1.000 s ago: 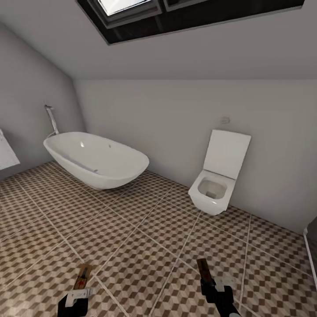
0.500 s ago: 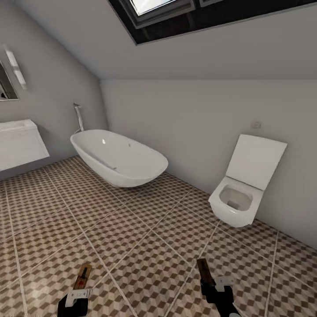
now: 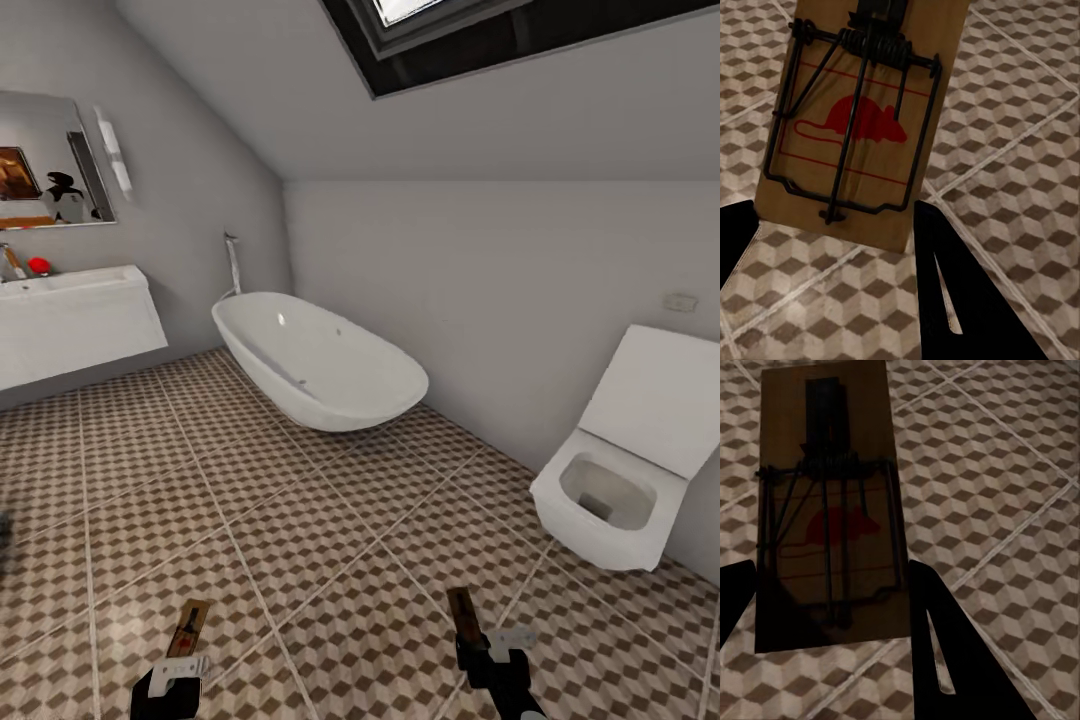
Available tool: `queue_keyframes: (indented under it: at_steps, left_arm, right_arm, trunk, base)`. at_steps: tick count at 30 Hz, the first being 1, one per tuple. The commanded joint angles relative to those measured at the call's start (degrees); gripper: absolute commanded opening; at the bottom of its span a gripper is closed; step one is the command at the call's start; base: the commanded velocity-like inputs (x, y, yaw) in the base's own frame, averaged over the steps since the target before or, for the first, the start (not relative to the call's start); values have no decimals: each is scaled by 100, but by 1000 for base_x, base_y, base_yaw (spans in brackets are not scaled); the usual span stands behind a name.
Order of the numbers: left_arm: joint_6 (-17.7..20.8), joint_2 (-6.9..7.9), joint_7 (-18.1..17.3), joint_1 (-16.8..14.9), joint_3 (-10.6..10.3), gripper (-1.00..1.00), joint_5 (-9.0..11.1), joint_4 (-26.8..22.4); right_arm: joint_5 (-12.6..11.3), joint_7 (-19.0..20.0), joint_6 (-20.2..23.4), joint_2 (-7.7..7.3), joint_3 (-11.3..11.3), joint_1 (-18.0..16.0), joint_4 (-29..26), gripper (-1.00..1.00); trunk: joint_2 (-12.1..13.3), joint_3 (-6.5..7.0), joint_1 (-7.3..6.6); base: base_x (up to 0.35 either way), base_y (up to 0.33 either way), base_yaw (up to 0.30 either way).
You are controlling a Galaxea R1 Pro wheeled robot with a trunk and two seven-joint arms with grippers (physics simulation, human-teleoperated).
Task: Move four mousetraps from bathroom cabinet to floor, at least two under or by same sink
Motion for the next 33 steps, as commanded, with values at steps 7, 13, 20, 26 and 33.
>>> queue_keyframes:
  at_steps: [7, 13, 20, 26, 33]
  left_arm:
    - [-13, -4, -20, -5, -30, -100, 37, 16]
    - [-13, -4, -18, -6, -30, -100, 38, 16]
    - [-13, -4, -18, -6, -30, -100, 37, 16]
    - [-13, -4, -18, -6, -30, -100, 37, 16]
    - [-13, -4, -19, -6, -30, -100, 37, 16]
  right_arm:
    - [46, -27, -16, 5, -28, -2, 2, -100]
    - [46, -27, -16, 5, -28, -2, 2, -100]
    - [46, -27, -16, 5, -28, -2, 2, -100]
    - [46, -27, -16, 5, -28, -2, 2, -100]
    - [46, -27, -16, 5, -28, -2, 2, -100]
  trunk:
    - [-2, -5, 2]
    - [-2, -5, 2]
    - [-2, -5, 2]
    - [-2, -5, 2]
    - [-2, -5, 2]
  base:
    - [226, 0, 289]
    - [226, 0, 289]
    - [226, 0, 289]
    - [226, 0, 289]
    - [226, 0, 289]
